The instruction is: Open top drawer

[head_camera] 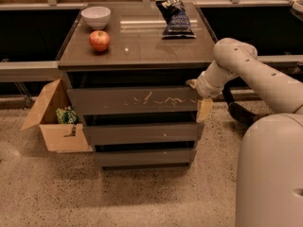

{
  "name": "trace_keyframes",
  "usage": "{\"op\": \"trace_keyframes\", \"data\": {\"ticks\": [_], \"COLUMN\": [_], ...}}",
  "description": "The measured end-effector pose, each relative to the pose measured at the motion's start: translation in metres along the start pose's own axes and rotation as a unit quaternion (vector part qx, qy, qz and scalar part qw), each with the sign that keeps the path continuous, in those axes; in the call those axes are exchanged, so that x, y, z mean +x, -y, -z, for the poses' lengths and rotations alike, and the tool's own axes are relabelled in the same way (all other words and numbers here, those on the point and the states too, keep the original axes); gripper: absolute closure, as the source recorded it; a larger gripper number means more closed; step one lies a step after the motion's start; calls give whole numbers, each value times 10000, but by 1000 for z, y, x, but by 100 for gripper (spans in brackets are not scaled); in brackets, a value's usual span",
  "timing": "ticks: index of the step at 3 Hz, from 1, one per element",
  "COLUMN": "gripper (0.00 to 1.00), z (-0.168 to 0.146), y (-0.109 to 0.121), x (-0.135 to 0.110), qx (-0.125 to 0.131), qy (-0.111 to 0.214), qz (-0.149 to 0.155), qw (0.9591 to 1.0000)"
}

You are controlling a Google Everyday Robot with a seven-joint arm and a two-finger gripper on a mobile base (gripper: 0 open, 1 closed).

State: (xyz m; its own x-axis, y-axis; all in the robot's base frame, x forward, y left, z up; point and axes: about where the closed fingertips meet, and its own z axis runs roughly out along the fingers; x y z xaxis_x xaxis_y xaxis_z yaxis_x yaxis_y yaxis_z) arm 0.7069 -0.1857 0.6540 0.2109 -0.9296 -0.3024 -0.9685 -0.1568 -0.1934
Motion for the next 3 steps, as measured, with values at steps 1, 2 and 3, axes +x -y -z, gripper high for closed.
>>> {"op": "trace_keyframes", "data": {"ticks": [1, 2, 3], "gripper": [42, 65, 88], "z": [11, 29, 42], "y": [-9, -22, -39], "x": [-8, -18, -28], "qx": [99, 231, 304], "qy": [27, 120, 258], "qz": [6, 34, 43], "qw": [9999, 9997, 9992]}}
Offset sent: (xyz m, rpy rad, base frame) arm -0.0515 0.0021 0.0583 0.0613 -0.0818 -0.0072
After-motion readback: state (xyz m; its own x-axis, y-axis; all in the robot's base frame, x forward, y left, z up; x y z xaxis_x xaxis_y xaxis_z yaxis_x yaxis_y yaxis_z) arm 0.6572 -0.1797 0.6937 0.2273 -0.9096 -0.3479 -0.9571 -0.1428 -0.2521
